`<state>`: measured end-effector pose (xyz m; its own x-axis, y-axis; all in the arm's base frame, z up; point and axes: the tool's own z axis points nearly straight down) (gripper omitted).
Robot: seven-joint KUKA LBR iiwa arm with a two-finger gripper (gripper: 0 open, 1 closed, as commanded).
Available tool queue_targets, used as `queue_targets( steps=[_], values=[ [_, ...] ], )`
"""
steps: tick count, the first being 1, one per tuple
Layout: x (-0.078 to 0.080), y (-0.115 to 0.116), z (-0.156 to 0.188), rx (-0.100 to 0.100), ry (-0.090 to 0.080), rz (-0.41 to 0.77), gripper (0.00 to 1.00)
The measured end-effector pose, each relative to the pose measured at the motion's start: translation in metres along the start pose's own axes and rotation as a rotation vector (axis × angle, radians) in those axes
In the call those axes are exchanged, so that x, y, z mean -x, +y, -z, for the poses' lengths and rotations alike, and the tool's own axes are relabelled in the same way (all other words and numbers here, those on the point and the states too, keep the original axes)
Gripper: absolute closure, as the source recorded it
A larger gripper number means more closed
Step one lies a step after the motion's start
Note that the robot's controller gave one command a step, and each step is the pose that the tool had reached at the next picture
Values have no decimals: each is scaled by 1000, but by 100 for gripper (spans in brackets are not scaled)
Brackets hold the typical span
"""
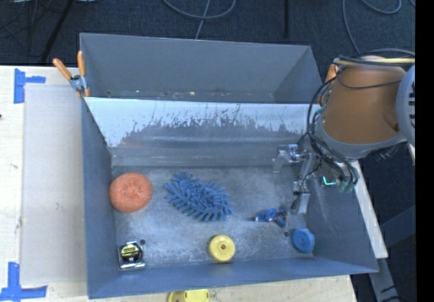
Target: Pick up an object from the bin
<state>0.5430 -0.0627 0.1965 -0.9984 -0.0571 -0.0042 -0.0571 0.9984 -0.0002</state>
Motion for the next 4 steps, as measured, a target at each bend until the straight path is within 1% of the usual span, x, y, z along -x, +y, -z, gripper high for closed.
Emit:
queue_targets(
  steps=[1,2,3,4],
  values=[
    [-33,1,-50,1,6,-57,0],
    [-22,-21,-95,0,1,-91,0],
    [-35,-22,-124,3,8,289,100],
    [-35,-22,-124,3,8,290,100]
  ],
)
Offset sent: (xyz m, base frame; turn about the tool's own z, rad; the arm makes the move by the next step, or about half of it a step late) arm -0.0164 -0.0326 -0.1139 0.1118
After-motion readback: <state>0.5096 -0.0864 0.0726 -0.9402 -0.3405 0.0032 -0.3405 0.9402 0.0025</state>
